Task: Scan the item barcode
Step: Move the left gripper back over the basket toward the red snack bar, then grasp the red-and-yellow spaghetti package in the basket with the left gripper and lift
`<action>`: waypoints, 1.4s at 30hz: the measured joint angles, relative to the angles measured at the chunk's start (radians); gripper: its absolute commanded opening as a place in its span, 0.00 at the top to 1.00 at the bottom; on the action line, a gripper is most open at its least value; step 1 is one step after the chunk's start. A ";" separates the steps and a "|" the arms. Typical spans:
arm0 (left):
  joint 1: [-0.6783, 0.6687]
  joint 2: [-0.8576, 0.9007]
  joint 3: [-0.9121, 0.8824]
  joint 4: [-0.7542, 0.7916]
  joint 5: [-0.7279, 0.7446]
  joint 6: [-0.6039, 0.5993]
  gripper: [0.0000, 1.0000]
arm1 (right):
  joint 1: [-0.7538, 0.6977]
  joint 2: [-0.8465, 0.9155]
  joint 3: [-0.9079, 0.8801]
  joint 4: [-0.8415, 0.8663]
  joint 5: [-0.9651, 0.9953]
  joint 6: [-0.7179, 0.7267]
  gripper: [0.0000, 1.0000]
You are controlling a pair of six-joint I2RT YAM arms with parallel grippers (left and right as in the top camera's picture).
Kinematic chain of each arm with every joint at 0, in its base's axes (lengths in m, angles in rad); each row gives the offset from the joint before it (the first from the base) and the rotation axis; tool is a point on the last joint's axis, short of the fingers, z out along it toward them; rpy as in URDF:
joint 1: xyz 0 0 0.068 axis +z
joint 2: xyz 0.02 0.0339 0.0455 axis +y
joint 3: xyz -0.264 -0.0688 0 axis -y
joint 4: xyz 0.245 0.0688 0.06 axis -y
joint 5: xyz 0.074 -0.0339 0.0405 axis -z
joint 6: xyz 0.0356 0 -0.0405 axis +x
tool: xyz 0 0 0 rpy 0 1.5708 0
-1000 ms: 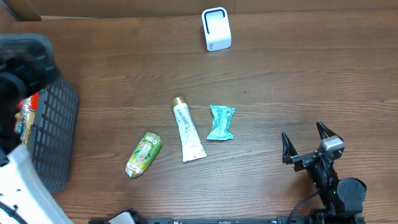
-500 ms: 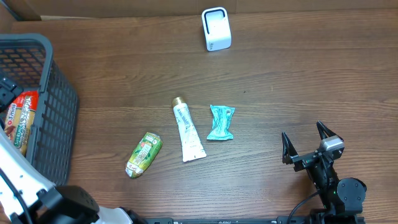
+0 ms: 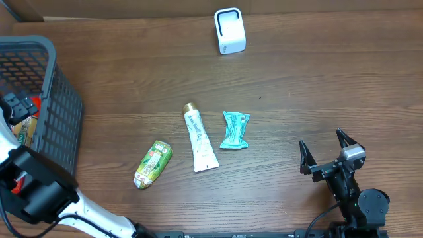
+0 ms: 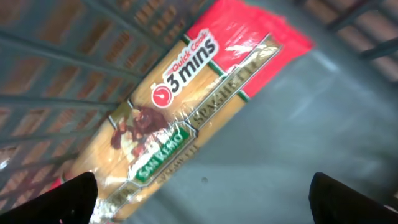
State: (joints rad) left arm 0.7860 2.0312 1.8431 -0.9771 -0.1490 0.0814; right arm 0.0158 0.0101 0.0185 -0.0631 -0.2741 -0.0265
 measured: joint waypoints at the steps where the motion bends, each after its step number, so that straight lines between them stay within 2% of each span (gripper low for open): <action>1: 0.002 0.014 0.000 0.018 0.000 0.012 0.00 | 0.000 0.000 0.000 0.000 0.000 0.000 0.00; 10: 0.010 0.129 0.000 0.058 -0.011 0.210 0.00 | 0.000 0.000 0.000 0.000 0.000 0.000 0.00; 23: 0.010 0.222 0.003 0.119 -0.100 0.266 0.02 | 0.000 0.000 0.000 0.000 0.000 0.000 0.00; 24: 0.010 0.224 0.005 0.119 -0.101 0.266 0.16 | 0.000 0.000 0.000 0.000 0.000 0.000 0.00; 26: 0.010 0.230 0.010 0.121 -0.097 0.268 0.34 | 0.000 0.000 0.000 0.000 0.000 0.000 0.00; 29: 0.010 0.239 0.010 0.129 -0.091 0.278 0.79 | 0.000 0.000 0.000 0.000 0.000 0.000 0.00; 31: 0.010 0.240 0.009 0.129 -0.093 0.286 0.96 | 0.000 0.000 0.000 -0.001 0.000 0.000 0.00; 42: -0.007 0.226 0.033 0.034 -0.056 0.312 0.96 | 0.000 0.000 0.000 0.000 0.000 0.000 0.00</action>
State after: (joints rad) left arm 0.7788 2.2574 1.8759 -0.9432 -0.2054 0.3935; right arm 0.0158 0.0101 0.0185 -0.0635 -0.2741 -0.0269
